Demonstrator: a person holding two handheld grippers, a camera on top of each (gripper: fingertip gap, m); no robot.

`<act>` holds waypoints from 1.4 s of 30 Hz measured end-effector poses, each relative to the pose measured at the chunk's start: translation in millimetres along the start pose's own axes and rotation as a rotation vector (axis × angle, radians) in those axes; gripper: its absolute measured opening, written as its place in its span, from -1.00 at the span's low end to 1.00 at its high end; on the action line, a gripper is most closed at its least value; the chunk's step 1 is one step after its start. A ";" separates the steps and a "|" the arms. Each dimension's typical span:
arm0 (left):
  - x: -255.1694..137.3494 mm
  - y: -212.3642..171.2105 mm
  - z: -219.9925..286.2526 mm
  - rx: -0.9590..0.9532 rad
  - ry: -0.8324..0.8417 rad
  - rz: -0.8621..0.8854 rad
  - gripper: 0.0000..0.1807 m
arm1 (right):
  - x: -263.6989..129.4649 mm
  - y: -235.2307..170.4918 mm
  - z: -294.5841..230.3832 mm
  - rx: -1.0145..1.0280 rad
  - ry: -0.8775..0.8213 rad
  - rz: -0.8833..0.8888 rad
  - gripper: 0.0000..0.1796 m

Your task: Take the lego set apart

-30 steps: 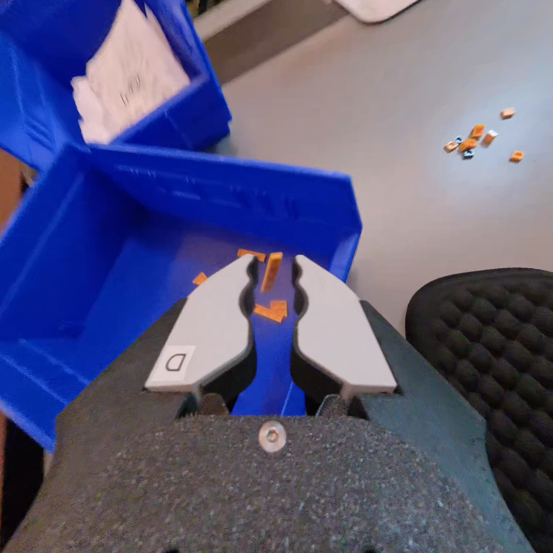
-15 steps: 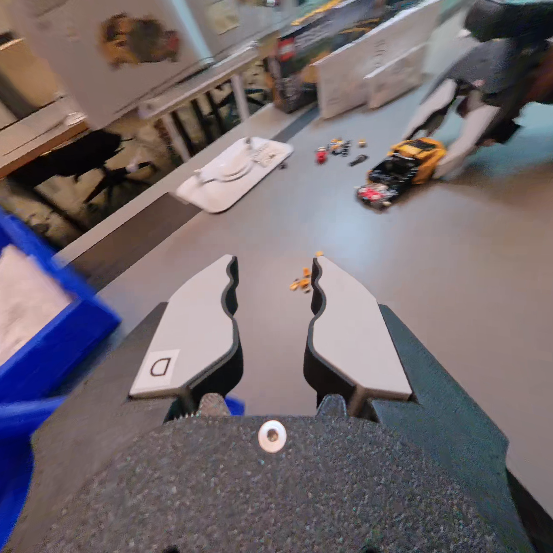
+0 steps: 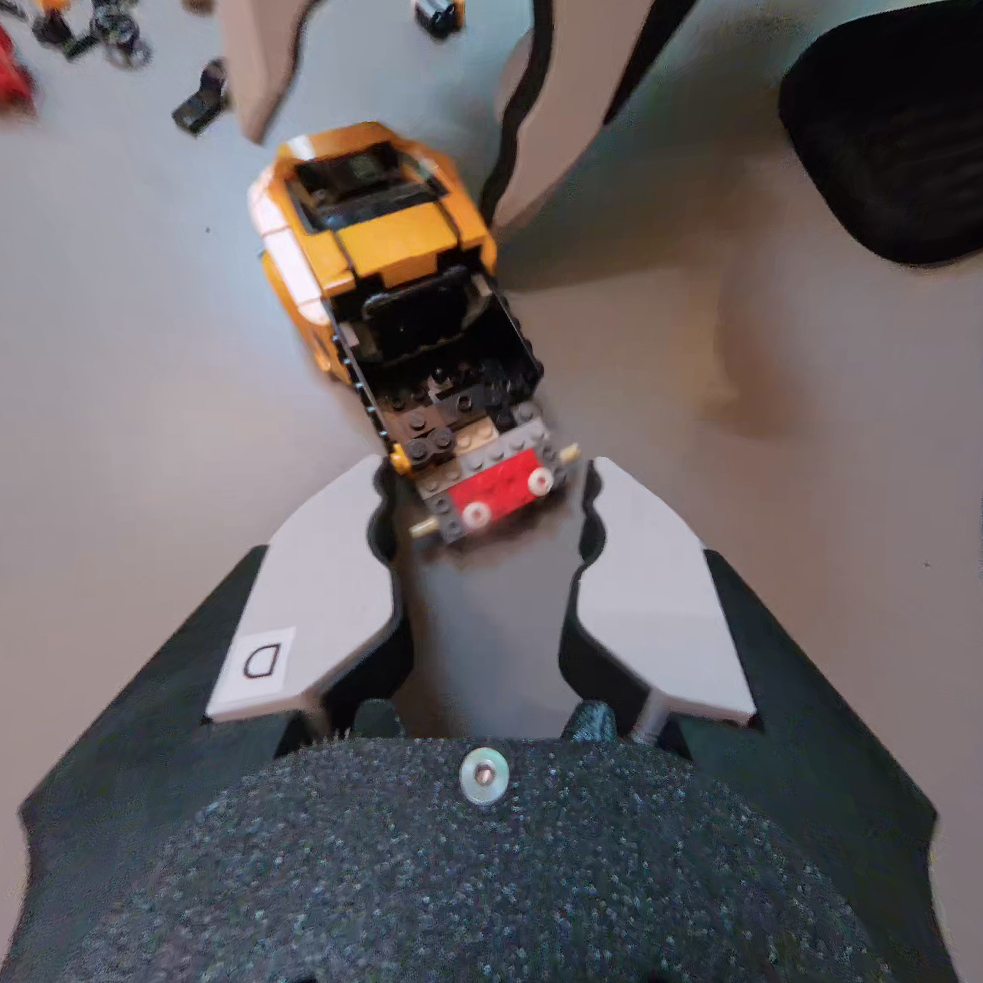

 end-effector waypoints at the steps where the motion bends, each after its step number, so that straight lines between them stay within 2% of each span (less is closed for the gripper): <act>1: -0.7 -1.2 2.2 0.012 0.007 0.011 -0.33 | -2.8 -2.9 4.0 0.045 -0.029 0.005 -0.19; 3: -2.4 -6.1 2.0 0.000 0.046 0.003 -0.43 | -12.8 -14.4 12.2 0.170 -0.079 0.044 -0.16; 5: -5.2 -7.7 6.8 -0.004 0.023 0.020 -0.43 | -24.5 -34.4 23.2 0.309 -0.165 0.087 -0.32; 7: -8.7 -7.1 11.5 0.013 -0.006 0.037 -0.48 | -30.8 -56.8 29.2 0.438 -0.170 0.109 -0.48; 10: -12.4 -3.5 16.2 0.036 -0.036 0.067 -0.58 | -25.0 -78.2 36.7 0.569 -0.094 0.089 -0.59; 16: -12.0 -7.1 14.5 0.051 0.011 0.066 -0.60 | 13.6 -76.4 50.5 0.566 0.125 -0.081 -0.60; 18: -11.8 -9.0 14.5 0.044 0.019 0.067 -0.61 | 18.7 -70.1 56.5 0.593 0.191 -0.083 -0.69; 20: -10.2 -10.0 16.6 0.045 0.022 0.065 -0.61 | 20.6 -68.2 56.6 0.573 0.222 -0.114 -0.92; 24: -6.2 -7.7 22.8 0.081 0.031 0.060 -0.61 | 12.6 -63.3 51.9 0.563 0.203 -0.102 -0.92; 29: -2.4 -5.1 31.5 0.114 0.000 0.068 -0.58 | -37.4 -32.4 38.9 0.558 0.089 0.025 -0.92; 32: -4.9 -4.6 31.3 0.105 -0.019 0.079 -0.60 | -57.0 -7.1 14.6 0.583 0.124 0.083 -0.92; 37: -13.4 -2.7 23.5 0.083 -0.003 0.110 -0.62 | -44.4 25.6 -23.7 0.582 0.175 0.074 -0.92; 42: -13.3 -4.0 24.3 0.085 0.005 0.111 -0.63 | -29.2 36.0 -29.3 0.559 0.169 0.043 -0.92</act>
Point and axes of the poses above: each gripper's, where its closed fingertips meet, x out along the fingers, y out of its top, z = x × y across the jaws, the point moved 5 cm from there along -x, back along the fingers, and after that the axes turned 9 degrees about -z, right-handed, at the moved point
